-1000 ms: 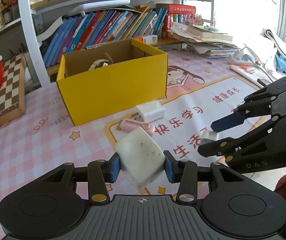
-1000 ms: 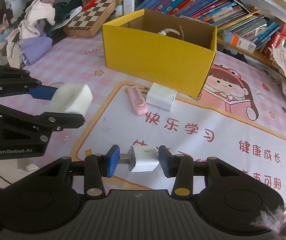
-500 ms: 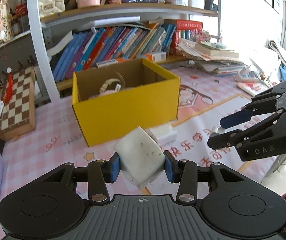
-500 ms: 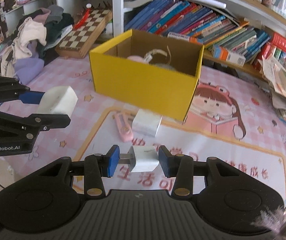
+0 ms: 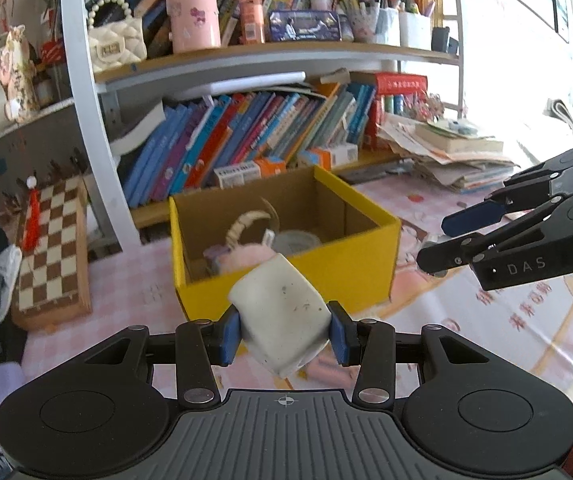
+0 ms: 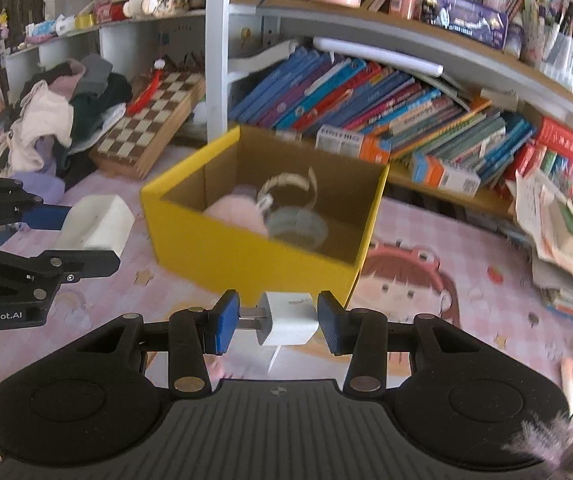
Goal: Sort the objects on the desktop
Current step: 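Carry the white block with the left tool toward the yellow box while the right tool carries the charger there, then open the right tool over the box to drop the charger while the left tool holds the block above it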
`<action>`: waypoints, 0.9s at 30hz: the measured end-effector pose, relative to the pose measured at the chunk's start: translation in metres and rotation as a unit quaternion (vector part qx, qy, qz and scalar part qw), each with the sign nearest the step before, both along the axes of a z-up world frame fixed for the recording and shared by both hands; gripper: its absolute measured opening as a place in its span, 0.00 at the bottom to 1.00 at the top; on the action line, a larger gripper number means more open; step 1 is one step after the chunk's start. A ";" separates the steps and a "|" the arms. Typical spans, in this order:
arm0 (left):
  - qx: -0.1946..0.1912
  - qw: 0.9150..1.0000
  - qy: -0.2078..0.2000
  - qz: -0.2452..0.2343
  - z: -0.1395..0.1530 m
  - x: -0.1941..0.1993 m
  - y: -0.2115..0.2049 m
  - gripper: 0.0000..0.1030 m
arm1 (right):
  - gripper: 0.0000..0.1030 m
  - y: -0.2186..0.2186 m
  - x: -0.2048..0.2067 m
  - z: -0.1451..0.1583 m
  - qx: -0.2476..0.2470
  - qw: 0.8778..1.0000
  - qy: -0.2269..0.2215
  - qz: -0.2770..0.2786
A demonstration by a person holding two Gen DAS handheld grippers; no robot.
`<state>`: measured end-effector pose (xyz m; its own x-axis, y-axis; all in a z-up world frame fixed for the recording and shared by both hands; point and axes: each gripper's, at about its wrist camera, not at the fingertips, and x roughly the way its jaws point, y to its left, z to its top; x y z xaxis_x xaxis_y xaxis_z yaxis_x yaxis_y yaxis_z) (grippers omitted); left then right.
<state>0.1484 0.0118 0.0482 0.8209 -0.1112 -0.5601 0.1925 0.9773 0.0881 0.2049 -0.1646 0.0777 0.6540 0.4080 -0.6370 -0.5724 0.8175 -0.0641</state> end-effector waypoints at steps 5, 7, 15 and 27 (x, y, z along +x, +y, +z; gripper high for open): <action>0.009 1.000 -0.013 0.000 0.007 0.019 -0.003 0.41 | 0.39 0.002 0.027 0.009 0.003 1.000 -0.018 0.008; 0.013 1.000 -0.018 0.000 0.009 0.028 -0.004 0.41 | 0.39 0.003 0.036 0.012 0.004 1.000 -0.024 0.013; 0.024 0.999 -0.026 0.009 0.013 0.064 -0.009 0.41 | 0.12 0.011 0.084 0.024 0.005 0.998 -0.042 0.045; 0.036 0.999 -0.024 0.022 0.012 0.098 -0.017 0.41 | 0.07 0.017 0.119 0.017 0.015 0.997 -0.028 0.076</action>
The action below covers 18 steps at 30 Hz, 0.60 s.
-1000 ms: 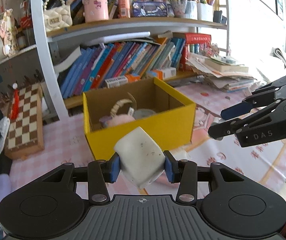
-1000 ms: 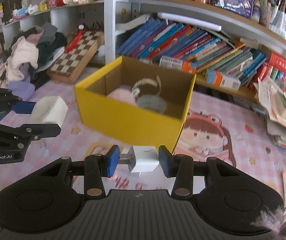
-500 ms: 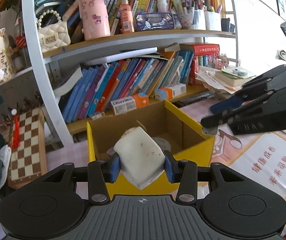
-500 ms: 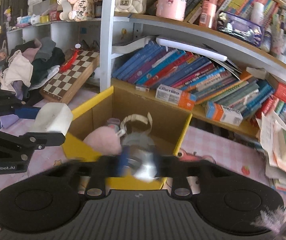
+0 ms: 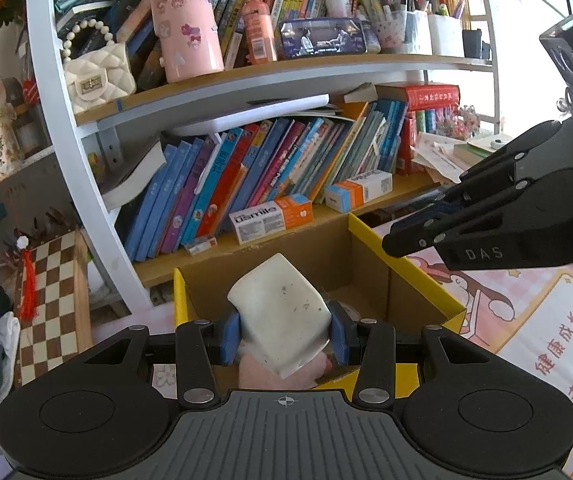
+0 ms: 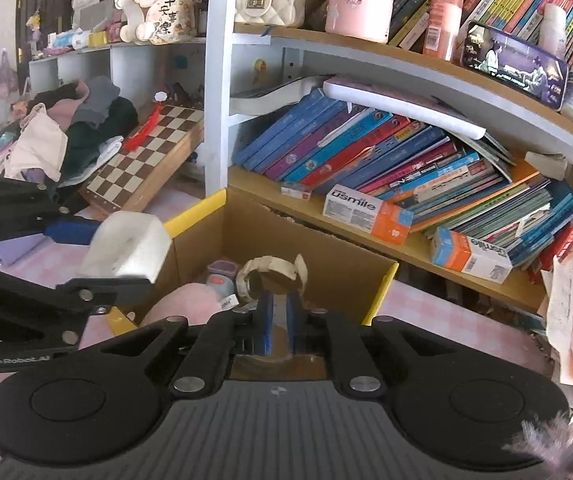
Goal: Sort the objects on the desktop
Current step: 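Open the right tool over the box to drop the charger while the left tool holds the block above it, then lower the white block into the yellow box and open the left tool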
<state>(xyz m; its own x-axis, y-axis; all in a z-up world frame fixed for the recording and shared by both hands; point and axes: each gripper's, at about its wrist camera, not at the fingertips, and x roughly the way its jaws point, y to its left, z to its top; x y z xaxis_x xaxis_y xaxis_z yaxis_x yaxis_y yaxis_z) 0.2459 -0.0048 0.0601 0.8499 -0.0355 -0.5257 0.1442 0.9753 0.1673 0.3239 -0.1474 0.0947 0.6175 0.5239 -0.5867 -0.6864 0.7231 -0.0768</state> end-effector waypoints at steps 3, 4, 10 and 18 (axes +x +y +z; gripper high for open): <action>0.001 1.000 0.004 -0.002 -0.002 0.004 -0.003 0.41 | 0.07 -0.002 0.004 -0.004 0.004 1.000 0.012 0.000; 0.002 1.000 0.007 -0.003 -0.003 0.005 -0.005 0.41 | 0.07 -0.002 0.007 -0.006 0.005 1.000 0.019 0.000; 0.006 0.999 0.029 -0.011 -0.014 0.020 -0.009 0.41 | 0.07 0.004 0.023 -0.020 0.000 0.999 0.048 0.006; 0.006 0.997 0.068 -0.029 -0.032 0.050 -0.019 0.41 | 0.07 0.022 0.061 -0.037 -0.024 0.998 0.060 0.004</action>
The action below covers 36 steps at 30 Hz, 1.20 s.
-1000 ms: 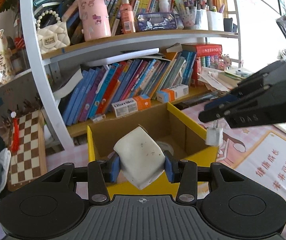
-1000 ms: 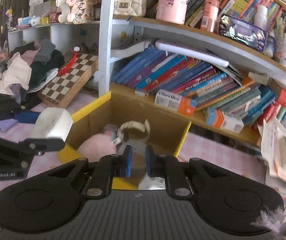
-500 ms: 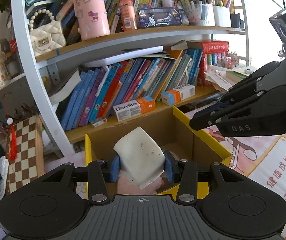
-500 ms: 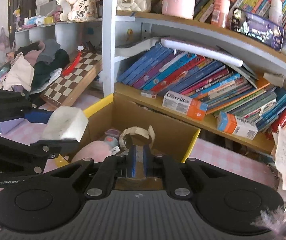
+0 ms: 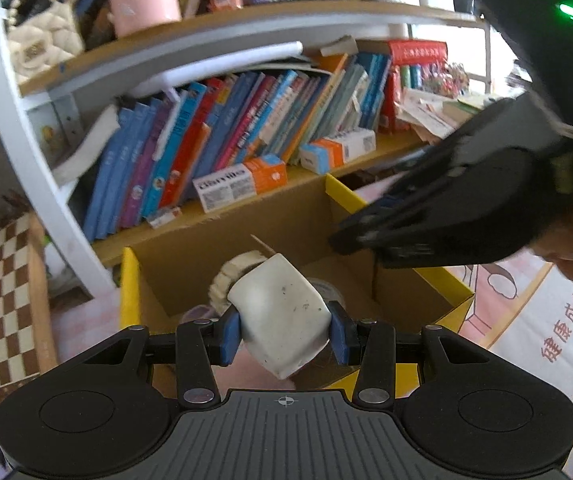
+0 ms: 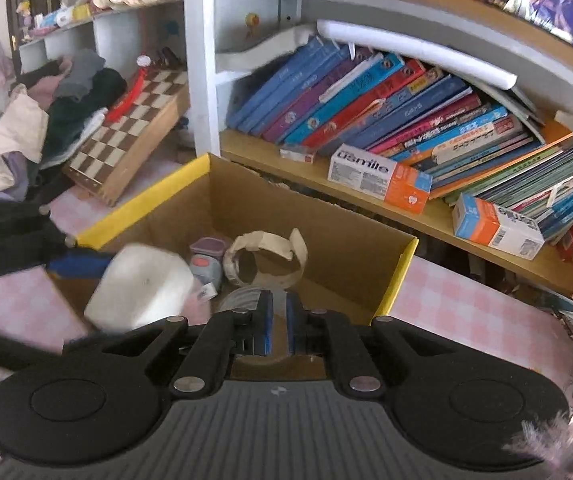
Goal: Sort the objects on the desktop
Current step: 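Lower the white block into the yellow box and open the left tool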
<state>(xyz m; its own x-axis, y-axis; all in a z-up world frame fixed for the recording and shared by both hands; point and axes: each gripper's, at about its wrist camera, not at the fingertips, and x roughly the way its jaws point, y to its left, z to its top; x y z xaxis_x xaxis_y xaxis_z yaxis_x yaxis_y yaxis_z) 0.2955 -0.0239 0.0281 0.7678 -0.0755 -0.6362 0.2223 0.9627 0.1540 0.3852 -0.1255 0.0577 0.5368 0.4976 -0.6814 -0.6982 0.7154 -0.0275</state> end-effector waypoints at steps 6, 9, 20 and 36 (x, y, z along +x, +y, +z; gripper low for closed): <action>-0.011 0.999 0.032 -0.008 -0.018 0.017 -0.008 0.41 | 0.07 0.019 0.021 -0.019 -0.044 0.999 0.002 0.016; -0.024 0.998 0.049 -0.008 -0.026 0.021 -0.007 0.41 | 0.07 0.025 0.030 -0.029 -0.062 0.998 0.008 0.027; -0.068 0.995 0.072 0.008 -0.030 0.028 0.005 0.52 | 0.07 0.030 0.046 -0.045 -0.072 0.996 0.041 0.037; -0.065 0.997 -0.002 0.042 0.005 -0.008 0.012 0.90 | 0.08 0.011 0.020 -0.017 -0.026 0.999 0.019 0.008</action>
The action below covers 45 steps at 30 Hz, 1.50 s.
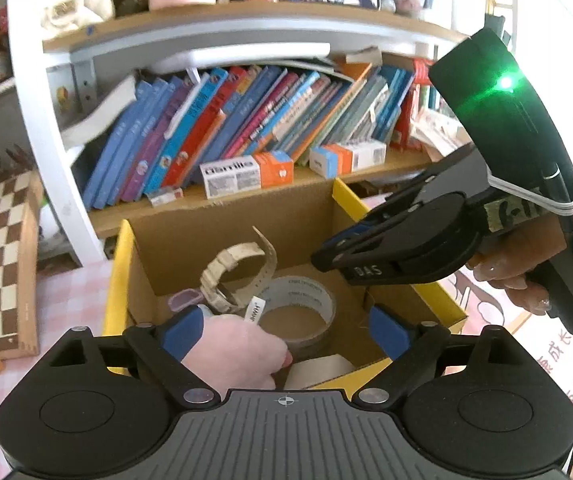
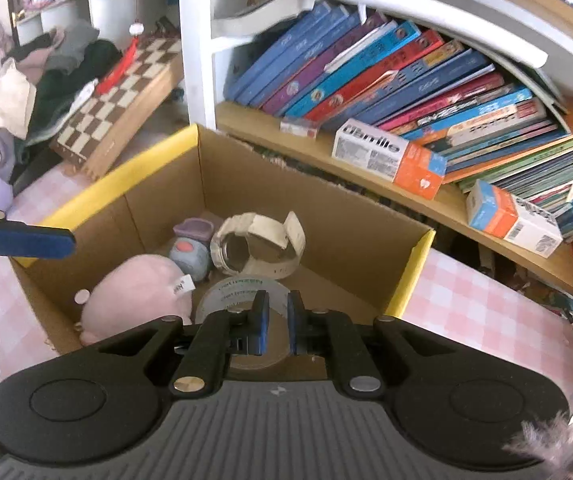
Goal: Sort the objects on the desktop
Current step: 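Lower the white block into the yellow box and open the left tool, then raise both open tools out of the yellow box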
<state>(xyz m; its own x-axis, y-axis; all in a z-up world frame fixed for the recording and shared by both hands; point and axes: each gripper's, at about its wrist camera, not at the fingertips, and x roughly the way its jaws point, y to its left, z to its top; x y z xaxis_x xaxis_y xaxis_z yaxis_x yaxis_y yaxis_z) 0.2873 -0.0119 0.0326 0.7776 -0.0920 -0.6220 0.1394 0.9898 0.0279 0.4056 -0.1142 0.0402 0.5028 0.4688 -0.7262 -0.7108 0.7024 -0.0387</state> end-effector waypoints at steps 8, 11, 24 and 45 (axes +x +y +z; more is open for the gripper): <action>0.029 0.999 -0.031 -0.001 0.014 -0.034 -0.003 0.93 | 0.14 -0.016 -0.031 0.025 0.033 0.999 -0.032 -0.016; 0.038 0.998 -0.040 0.001 0.018 -0.046 -0.002 0.94 | 0.15 -0.022 -0.046 0.033 0.043 0.998 -0.045 -0.021; 0.035 0.997 -0.056 0.030 0.020 -0.097 0.015 0.95 | 0.41 -0.048 -0.119 0.054 0.075 0.992 -0.086 -0.051; 0.028 0.999 -0.024 0.032 -0.005 -0.173 0.022 0.96 | 0.83 -0.064 -0.230 0.017 0.023 0.990 -0.082 -0.111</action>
<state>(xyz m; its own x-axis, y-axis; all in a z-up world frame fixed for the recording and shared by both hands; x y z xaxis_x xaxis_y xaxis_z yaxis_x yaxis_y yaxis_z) 0.1143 0.0102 0.0280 0.8101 -0.0074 -0.5862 0.0735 0.9933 0.0891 0.1756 -0.1780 0.0574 0.7068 0.3636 -0.6068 -0.5249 0.8446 -0.1053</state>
